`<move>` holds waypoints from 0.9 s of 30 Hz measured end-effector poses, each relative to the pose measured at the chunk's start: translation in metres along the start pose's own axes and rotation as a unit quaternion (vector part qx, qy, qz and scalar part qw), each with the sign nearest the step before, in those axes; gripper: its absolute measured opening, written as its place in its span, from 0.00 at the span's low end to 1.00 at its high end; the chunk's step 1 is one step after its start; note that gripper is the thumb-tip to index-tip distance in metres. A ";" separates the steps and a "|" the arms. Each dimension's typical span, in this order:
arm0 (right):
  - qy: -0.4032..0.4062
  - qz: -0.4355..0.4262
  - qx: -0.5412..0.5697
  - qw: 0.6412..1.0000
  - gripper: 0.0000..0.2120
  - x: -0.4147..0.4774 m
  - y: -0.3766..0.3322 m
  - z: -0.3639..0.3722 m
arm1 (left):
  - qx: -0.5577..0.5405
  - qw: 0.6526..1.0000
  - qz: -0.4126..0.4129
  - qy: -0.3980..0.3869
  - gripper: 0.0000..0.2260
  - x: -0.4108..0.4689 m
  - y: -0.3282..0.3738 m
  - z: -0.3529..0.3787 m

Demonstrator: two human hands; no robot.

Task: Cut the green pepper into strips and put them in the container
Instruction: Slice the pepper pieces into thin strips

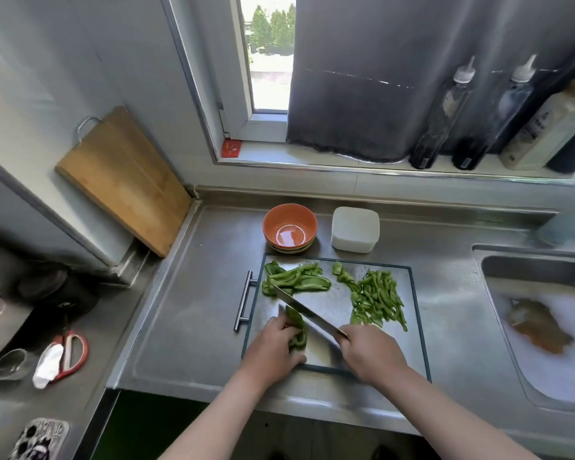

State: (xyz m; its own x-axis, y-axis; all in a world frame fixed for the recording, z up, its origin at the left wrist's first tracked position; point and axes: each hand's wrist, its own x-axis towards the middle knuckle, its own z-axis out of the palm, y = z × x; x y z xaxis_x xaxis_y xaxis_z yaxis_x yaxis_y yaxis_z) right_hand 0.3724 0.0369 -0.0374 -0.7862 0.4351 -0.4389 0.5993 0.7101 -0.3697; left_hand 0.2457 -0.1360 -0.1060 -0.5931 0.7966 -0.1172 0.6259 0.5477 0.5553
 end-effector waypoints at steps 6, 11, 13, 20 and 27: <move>0.005 0.011 -0.006 1.000 0.16 -0.009 0.002 0.005 | 0.027 0.992 0.120 0.027 0.10 -0.002 -0.004 0.010; 0.005 0.000 -0.030 1.000 0.13 -0.007 0.007 0.003 | 0.076 0.989 0.118 0.051 0.15 0.001 0.001 0.016; 0.009 -0.010 -0.038 0.999 0.13 -0.005 0.008 0.002 | 0.079 0.990 0.105 0.044 0.19 0.004 0.003 0.018; 0.032 -0.079 -0.089 0.992 0.09 0.002 0.012 -0.007 | 0.068 0.982 0.137 0.112 0.16 0.015 -0.008 0.035; 0.024 -0.121 -0.111 0.986 0.08 0.010 0.013 -0.008 | 0.044 0.973 0.148 0.170 0.10 0.017 -0.009 0.042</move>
State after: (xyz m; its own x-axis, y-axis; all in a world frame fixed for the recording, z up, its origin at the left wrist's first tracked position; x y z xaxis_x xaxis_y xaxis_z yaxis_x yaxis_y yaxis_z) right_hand 0.3717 0.0548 -0.0404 -0.9117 0.2602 -0.3179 0.3496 0.8979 -0.2676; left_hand 0.2515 -0.1169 -0.1476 -0.5037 0.8004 0.3251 0.8270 0.3380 0.4492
